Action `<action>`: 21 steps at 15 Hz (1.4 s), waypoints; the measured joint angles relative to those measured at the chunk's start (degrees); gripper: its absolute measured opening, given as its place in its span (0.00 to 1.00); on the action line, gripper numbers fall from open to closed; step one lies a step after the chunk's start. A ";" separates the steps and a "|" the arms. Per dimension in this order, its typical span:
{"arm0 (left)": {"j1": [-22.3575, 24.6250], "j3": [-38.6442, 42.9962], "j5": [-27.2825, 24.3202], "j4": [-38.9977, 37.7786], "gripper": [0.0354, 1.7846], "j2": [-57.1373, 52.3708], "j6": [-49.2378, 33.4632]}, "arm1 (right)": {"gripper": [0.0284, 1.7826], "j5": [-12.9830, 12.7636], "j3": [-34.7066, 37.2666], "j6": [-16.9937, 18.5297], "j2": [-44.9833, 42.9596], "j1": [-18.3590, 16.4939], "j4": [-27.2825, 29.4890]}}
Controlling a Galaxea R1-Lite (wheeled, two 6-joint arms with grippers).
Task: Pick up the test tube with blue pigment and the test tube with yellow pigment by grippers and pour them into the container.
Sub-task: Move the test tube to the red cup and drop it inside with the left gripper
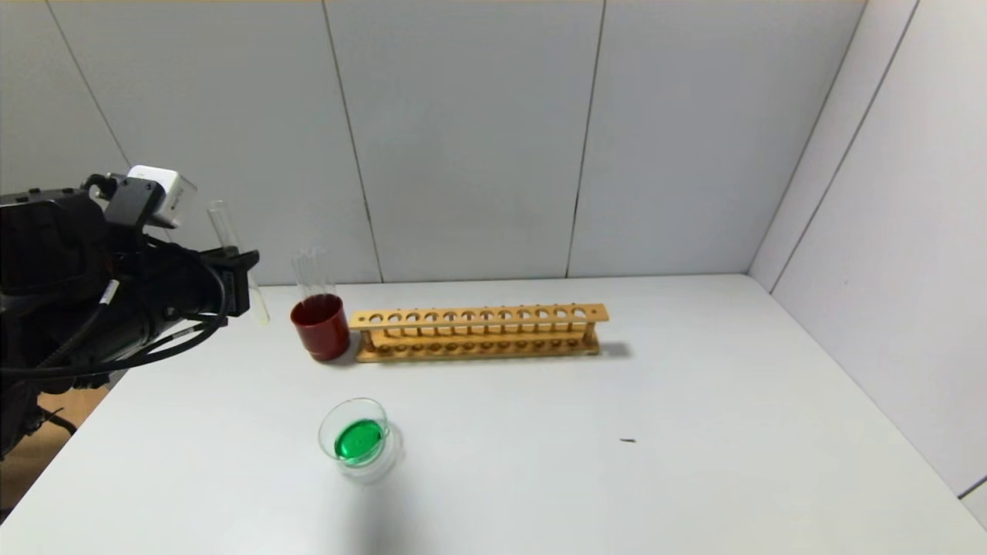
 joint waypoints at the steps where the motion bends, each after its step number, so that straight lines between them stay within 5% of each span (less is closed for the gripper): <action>1: 0.89 -0.66 -2.43 3.06 0.15 0.00 -2.93 | 0.98 0.00 0.00 0.00 0.00 0.00 0.00; 11: 6.99 -10.17 -4.61 6.78 0.15 9.07 -19.79 | 0.98 0.02 0.00 0.00 0.00 0.00 0.00; 16: 11.11 -13.01 -14.47 7.19 0.15 13.40 -20.10 | 0.98 0.00 0.00 0.00 0.00 0.00 -0.02; 21: 11.85 -16.18 -15.38 6.56 0.15 17.62 -20.10 | 0.98 0.02 0.00 0.00 0.00 0.00 0.00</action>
